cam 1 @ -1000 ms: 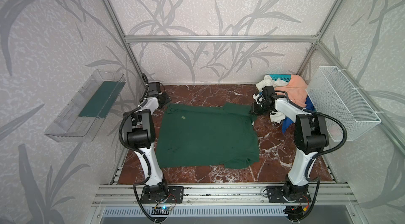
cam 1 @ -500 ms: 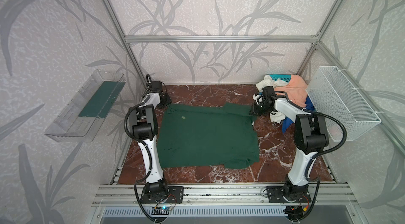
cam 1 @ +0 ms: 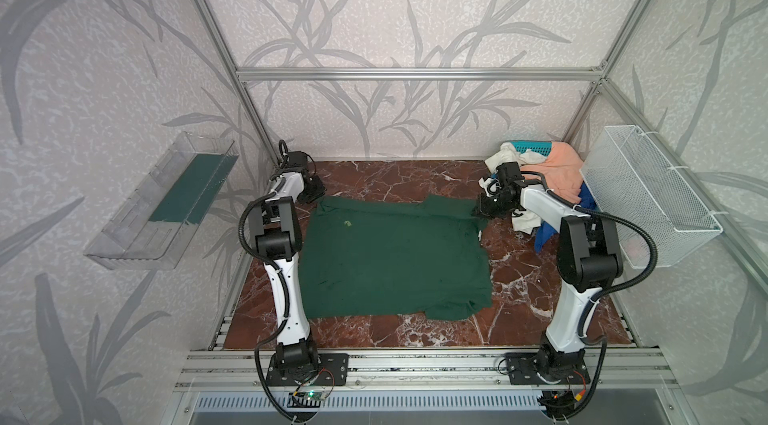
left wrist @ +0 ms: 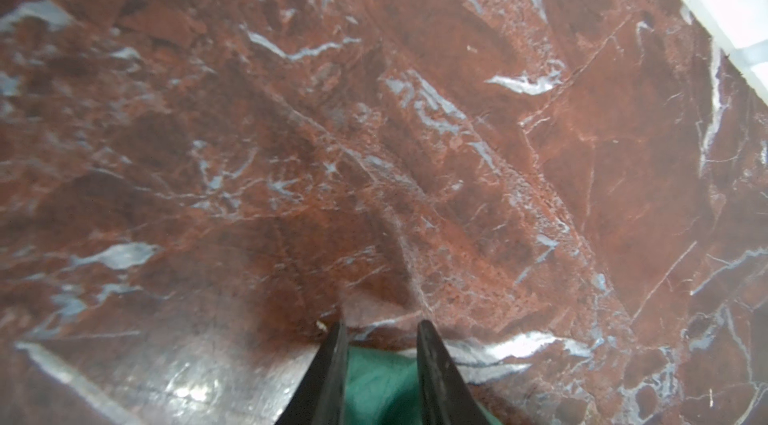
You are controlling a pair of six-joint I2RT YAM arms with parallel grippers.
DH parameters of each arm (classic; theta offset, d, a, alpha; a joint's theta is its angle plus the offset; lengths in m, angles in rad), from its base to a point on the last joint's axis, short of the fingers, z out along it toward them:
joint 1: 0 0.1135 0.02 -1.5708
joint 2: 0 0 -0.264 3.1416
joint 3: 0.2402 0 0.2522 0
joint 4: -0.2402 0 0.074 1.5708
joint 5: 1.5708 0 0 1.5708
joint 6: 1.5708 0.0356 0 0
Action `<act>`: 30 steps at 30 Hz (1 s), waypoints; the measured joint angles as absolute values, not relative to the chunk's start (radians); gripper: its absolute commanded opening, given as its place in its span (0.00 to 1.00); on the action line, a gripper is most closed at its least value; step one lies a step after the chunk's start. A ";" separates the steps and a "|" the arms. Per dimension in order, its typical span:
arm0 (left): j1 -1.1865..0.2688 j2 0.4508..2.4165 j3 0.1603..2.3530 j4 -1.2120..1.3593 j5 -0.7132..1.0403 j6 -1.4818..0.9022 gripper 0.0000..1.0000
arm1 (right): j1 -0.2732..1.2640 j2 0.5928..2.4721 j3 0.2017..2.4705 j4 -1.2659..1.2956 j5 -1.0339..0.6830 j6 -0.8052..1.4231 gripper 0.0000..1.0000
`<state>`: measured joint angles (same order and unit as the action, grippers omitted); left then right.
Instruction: Fold and stack the t-shirts
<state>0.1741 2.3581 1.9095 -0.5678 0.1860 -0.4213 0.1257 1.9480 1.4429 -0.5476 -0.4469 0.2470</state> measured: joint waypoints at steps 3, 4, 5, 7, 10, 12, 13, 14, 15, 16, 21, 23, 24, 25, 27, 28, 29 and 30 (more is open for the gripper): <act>0.174 2.358 1.910 -0.577 0.187 -0.421 0.32 | 0.126 1.948 1.453 -0.550 -0.448 0.247 0.00; 0.174 2.358 1.910 -0.578 0.187 -0.420 0.32 | 0.126 1.948 1.456 -0.551 -0.450 0.247 0.00; 0.174 2.358 1.910 -0.578 0.186 -0.420 0.32 | 0.126 1.948 1.458 -0.551 -0.451 0.246 0.00; 0.176 2.353 1.902 -0.575 0.181 -0.420 0.32 | 0.126 1.948 1.460 -0.551 -0.454 0.246 0.00; 0.179 2.337 1.872 -0.564 0.178 -0.422 0.32 | 0.126 1.948 1.460 -0.552 -0.455 0.247 0.00; 0.179 2.337 1.872 -0.565 0.182 -0.422 0.31 | 0.126 1.948 1.460 -0.553 -0.455 0.247 0.00; 0.179 2.337 1.873 -0.567 0.185 -0.422 0.29 | 0.126 1.949 1.460 -0.552 -0.455 0.247 0.00; 0.179 2.337 1.875 -0.570 0.188 -0.422 0.28 | 0.126 1.950 1.460 -0.552 -0.456 0.247 0.00; 0.179 2.337 1.875 -0.572 0.192 -0.424 0.26 | 0.126 1.950 1.460 -0.552 -0.458 0.247 0.00; 0.179 2.337 1.875 -0.573 0.195 -0.425 0.23 | 0.126 1.951 1.460 -0.552 -0.459 0.247 0.00; 0.180 2.339 1.876 -0.584 0.207 -0.430 0.06 | 0.126 1.962 1.467 -0.553 -0.467 0.255 0.00; 0.180 2.342 1.882 -0.592 0.210 -0.430 0.00 | 0.126 1.965 1.475 -0.552 -0.472 0.258 0.00; 0.180 2.344 1.887 -0.597 0.213 -0.429 0.00 | 0.126 1.965 1.478 -0.551 -0.473 0.259 0.00; 0.180 2.348 1.895 -0.606 0.213 -0.429 0.00 | 0.126 1.965 1.480 -0.551 -0.475 0.260 0.00; 0.180 2.359 1.919 -0.625 0.212 -0.428 0.00 | 0.126 1.968 1.489 -0.552 -0.480 0.261 0.00; 0.180 2.367 1.940 -0.637 0.212 -0.426 0.00 | 0.126 1.971 1.496 -0.551 -0.481 0.261 0.00; 0.180 2.376 1.960 -0.649 0.212 -0.424 0.00 | 0.126 1.975 1.502 -0.552 -0.482 0.261 0.00; 0.180 2.387 1.991 -0.664 0.212 -0.419 0.00 | 0.126 1.978 1.509 -0.551 -0.484 0.262 0.00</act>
